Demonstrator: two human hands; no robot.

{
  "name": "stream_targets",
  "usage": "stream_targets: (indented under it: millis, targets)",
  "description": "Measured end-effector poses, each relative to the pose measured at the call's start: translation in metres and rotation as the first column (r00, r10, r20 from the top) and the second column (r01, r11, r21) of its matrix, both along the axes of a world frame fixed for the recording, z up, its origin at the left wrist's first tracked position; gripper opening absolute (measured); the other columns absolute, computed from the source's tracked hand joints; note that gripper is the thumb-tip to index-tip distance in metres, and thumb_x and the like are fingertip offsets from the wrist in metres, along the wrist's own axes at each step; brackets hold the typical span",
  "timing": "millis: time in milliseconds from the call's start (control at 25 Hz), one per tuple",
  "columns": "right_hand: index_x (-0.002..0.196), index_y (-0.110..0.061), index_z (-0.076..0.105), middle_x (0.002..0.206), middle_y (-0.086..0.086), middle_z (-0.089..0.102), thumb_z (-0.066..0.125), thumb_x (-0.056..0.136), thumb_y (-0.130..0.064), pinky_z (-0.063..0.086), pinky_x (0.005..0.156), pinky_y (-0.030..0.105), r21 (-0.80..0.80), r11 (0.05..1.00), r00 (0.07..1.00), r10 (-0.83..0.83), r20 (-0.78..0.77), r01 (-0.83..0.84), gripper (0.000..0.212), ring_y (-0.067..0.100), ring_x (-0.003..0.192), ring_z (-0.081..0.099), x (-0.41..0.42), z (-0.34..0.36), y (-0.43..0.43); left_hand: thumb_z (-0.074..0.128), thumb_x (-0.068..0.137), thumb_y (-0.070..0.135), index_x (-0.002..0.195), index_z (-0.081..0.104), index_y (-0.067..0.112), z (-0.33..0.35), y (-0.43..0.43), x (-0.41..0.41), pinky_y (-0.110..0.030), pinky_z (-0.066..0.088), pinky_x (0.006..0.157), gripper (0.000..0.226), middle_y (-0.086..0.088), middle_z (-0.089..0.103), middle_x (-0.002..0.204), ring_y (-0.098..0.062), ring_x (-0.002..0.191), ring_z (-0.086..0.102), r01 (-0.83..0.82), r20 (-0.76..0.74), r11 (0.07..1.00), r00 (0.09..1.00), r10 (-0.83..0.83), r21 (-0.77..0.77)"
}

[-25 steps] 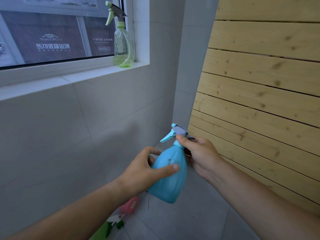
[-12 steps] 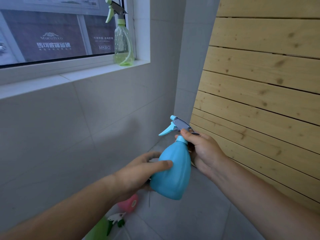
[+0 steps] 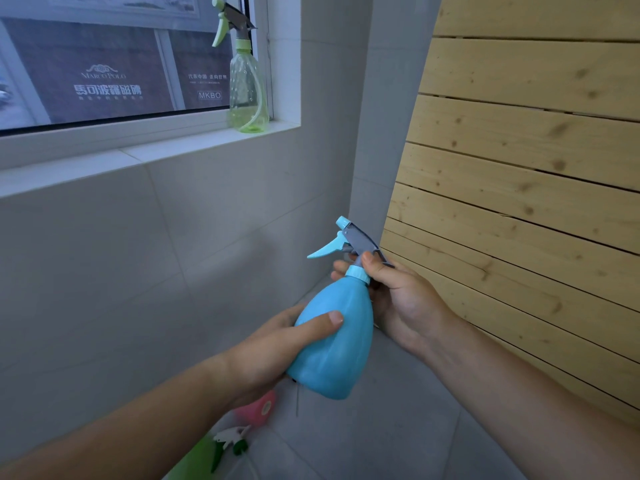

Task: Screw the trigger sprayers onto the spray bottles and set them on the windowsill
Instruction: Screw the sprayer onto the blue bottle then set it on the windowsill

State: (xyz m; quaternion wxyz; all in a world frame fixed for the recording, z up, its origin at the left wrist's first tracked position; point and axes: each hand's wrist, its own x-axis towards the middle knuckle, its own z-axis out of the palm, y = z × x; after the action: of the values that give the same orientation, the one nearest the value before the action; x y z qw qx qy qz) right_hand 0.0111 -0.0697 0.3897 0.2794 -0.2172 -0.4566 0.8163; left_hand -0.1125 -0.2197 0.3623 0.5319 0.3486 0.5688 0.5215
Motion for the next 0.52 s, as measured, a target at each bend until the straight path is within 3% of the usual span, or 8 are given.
stream_targets:
  millis: [160,320,520]
  targets:
    - [0.103,-0.008,0.071,0.095,0.014,0.078,0.061,0.092,-0.013,0.06,0.072,0.032,0.069,0.993,0.996,-0.095,-0.003,0.094,0.017,0.024,0.09,0.075,0.0,0.001,0.0,0.083,0.064,0.054,0.121,0.068,0.029,0.004,0.002,0.008,-0.045,0.064,0.087,0.063,-0.002,0.08,0.109,-0.023,0.097,0.078,-0.118,-0.163,0.993,0.979,0.122,0.031]
    - [0.1,-0.009,0.074,0.093,0.014,0.077,0.063,0.091,-0.013,0.06,0.075,0.032,0.124,0.981,0.988,-0.152,0.039,0.146,0.015,0.023,0.09,0.074,-0.003,-0.005,-0.005,0.085,0.062,0.048,0.119,0.063,0.026,0.004,0.002,0.015,-0.031,0.065,0.075,0.065,0.002,0.08,0.101,-0.012,0.087,0.078,-0.176,-0.282,0.983,0.942,0.184,0.052]
    - [0.091,-0.011,0.077,0.102,0.017,0.076,0.063,0.091,-0.014,0.059,0.077,0.033,0.051,0.996,0.997,-0.079,-0.006,0.079,0.014,0.028,0.098,0.073,-0.004,-0.001,0.0,0.087,0.061,0.05,0.119,0.063,0.027,0.008,0.003,0.01,-0.037,0.065,0.078,0.067,0.003,0.079,0.105,-0.016,0.091,0.078,-0.183,-0.248,0.983,0.951,0.186,0.036]
